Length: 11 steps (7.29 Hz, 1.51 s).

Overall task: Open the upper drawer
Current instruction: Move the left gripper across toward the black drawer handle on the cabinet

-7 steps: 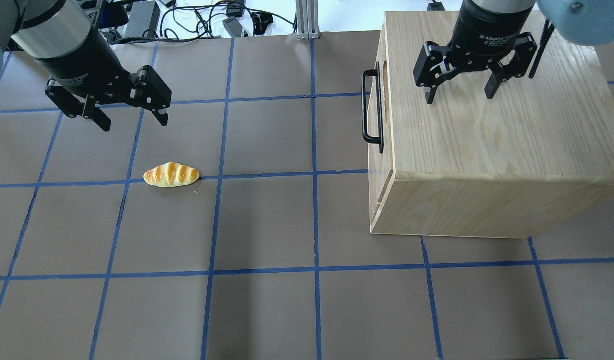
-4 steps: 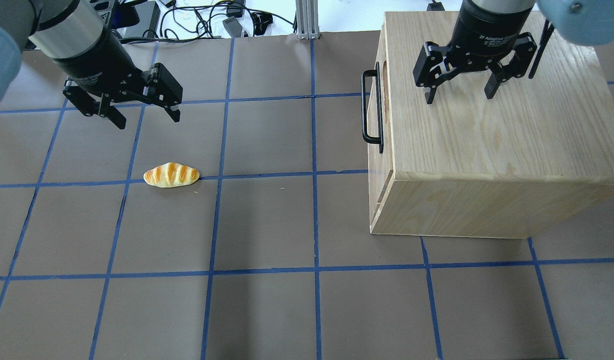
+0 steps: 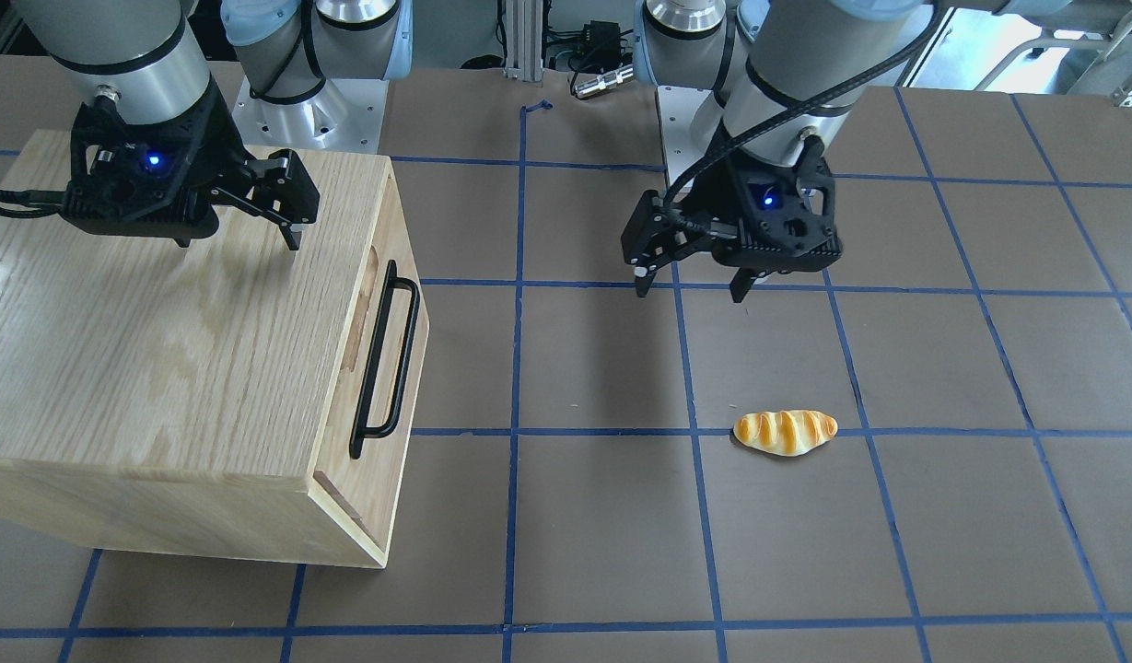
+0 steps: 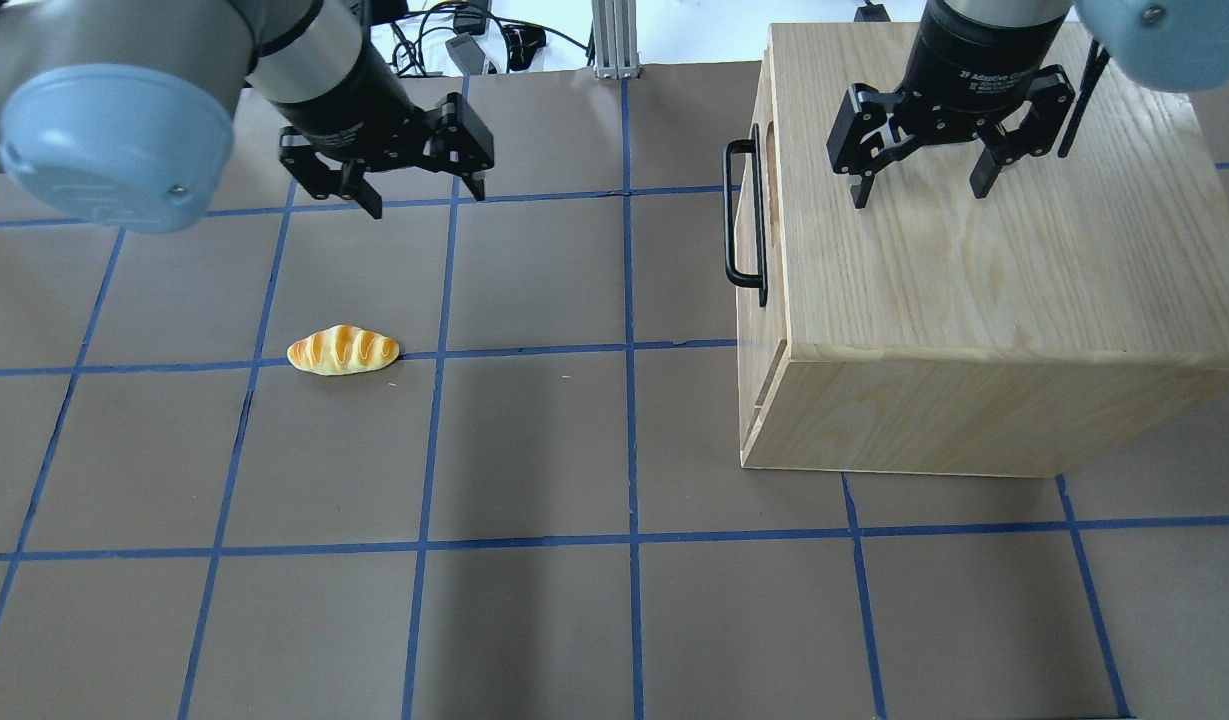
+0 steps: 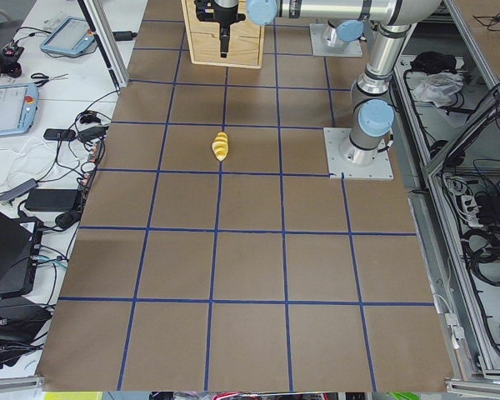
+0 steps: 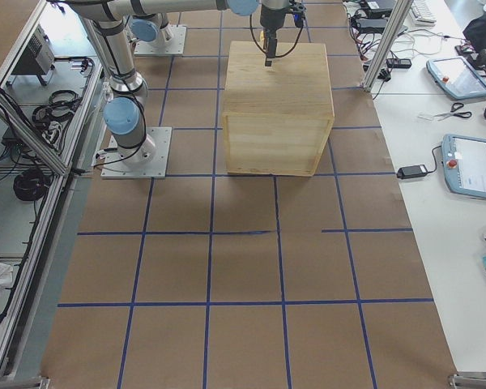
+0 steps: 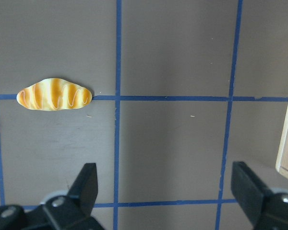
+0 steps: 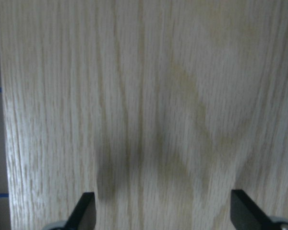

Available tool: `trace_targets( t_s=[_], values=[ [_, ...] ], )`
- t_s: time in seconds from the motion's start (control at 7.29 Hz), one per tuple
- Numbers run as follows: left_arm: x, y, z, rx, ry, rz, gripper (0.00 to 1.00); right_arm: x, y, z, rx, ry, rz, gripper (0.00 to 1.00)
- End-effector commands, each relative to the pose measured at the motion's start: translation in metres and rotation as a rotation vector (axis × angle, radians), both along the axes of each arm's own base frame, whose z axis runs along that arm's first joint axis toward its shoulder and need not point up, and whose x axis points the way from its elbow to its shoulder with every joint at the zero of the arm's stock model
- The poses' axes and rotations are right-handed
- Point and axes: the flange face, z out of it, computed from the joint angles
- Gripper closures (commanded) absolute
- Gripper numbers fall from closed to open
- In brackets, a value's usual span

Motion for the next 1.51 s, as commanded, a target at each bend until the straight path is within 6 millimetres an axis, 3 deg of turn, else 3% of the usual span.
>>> trace_targets(
  t_s=[0.0,0.27,0.55,1.37],
  values=[
    [-0.050,-0.008,-0.019,-0.013,0.105,0.026,0.00,0.000,0.000,0.000,0.000,0.000,0.000,0.00],
    [-0.085,-0.015,-0.039,-0.045,0.124,0.007,0.00,0.000,0.000,0.000,0.000,0.000,0.000,0.00],
    [-0.112,-0.024,-0.046,-0.045,0.152,0.035,0.00,0.000,0.000,0.000,0.000,0.000,0.000,0.00],
    [-0.162,-0.025,-0.075,-0.021,0.171,0.055,0.00,-0.001,0.000,0.000,0.000,0.000,0.000,0.00]
  ],
)
